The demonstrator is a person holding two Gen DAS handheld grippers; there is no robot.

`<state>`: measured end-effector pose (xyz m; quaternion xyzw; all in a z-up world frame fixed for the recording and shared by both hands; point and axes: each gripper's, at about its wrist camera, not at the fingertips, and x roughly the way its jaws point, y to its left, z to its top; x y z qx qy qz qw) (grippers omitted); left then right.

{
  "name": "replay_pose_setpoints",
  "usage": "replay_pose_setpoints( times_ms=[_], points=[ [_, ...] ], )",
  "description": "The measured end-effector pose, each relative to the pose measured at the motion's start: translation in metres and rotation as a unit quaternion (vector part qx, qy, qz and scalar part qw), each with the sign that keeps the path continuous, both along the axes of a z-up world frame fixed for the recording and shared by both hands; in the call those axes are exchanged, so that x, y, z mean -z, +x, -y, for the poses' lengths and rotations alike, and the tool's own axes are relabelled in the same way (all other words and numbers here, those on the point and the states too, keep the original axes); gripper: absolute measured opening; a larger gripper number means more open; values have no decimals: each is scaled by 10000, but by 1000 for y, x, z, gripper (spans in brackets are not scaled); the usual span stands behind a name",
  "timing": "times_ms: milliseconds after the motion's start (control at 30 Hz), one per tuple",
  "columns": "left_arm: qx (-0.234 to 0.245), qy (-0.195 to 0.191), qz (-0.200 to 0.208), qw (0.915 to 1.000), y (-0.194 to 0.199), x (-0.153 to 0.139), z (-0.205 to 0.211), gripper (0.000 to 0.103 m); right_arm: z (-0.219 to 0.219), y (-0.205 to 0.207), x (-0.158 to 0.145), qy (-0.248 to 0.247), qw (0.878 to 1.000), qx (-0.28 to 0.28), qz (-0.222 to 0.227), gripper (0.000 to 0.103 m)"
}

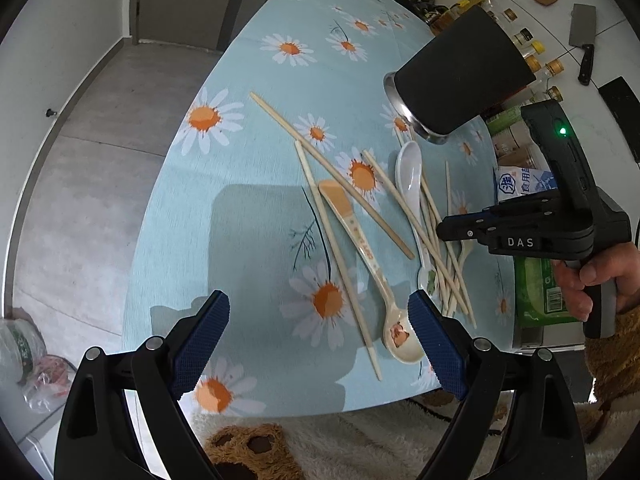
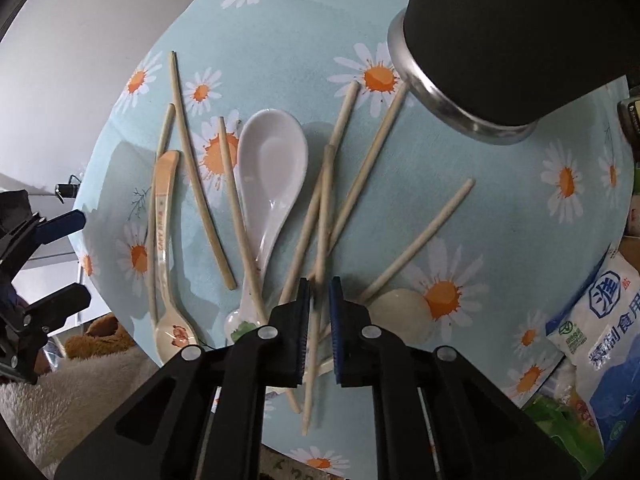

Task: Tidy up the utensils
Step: 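Lower the right tool onto the chopsticks and grasp one wooden chopstick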

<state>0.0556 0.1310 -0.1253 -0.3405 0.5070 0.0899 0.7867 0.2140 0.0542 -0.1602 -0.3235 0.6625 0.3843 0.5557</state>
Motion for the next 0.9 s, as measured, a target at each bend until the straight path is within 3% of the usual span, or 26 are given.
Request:
replay_pose_setpoints(
  times_ms=[300, 500, 700, 900],
  points=[
    [299, -86, -61, 9995, 13, 8, -15, 88, -5, 17, -1, -141, 9996, 236, 47, 6],
    [474, -99, -110, 9988, 18, 11, -16, 87, 4, 24, -13, 49, 9990, 444, 10, 6],
    [429, -175, -250, 9986, 25, 16, -10, 68, 12, 34, -38, 515, 9964, 666, -8, 6],
    [263, 97, -497, 9984, 35, 16, 1, 50, 24, 44, -60, 997, 9918, 786, -133, 6]
  ],
)
